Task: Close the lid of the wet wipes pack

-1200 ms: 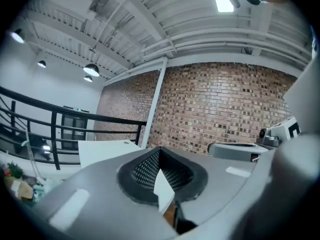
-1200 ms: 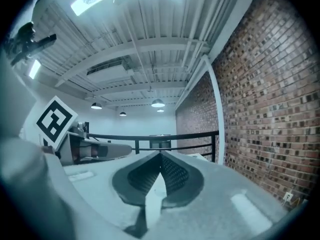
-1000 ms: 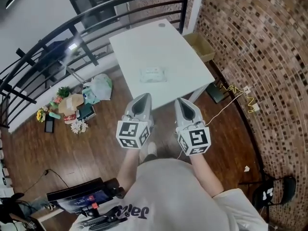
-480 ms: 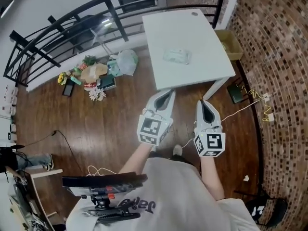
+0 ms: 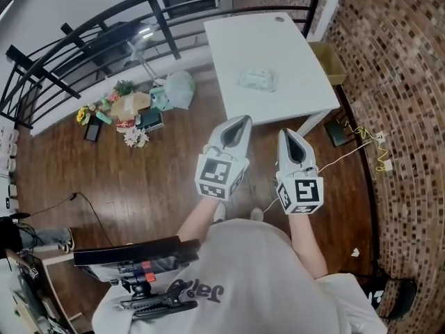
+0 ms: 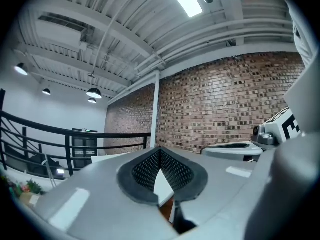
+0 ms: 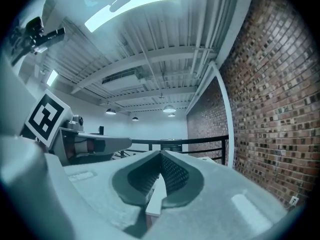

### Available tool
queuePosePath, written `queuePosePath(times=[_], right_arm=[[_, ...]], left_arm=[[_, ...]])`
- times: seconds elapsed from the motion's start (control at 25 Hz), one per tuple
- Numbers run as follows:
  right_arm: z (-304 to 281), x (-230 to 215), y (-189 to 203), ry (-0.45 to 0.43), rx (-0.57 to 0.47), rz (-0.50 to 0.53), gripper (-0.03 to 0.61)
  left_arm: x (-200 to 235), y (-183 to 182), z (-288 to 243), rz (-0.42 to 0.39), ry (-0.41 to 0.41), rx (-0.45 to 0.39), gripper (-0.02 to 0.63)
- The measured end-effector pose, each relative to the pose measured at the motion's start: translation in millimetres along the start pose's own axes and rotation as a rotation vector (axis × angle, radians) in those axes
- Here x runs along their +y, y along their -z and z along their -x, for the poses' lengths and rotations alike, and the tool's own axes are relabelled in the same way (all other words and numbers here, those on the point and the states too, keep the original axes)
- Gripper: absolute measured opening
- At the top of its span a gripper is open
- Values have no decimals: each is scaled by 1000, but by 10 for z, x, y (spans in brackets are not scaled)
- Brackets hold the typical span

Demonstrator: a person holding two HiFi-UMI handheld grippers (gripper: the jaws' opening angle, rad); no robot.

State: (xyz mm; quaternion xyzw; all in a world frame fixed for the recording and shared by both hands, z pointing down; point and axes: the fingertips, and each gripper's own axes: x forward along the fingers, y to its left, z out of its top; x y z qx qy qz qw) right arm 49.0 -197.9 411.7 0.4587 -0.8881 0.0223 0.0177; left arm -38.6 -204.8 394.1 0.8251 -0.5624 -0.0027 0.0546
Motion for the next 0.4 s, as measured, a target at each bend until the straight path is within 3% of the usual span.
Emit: queuePosePath(times=[0.4], right_arm=[[-163,256,-58,-15,-6,17,-11]], left_arm=[[224,20,122,-6,-16,-4,15]])
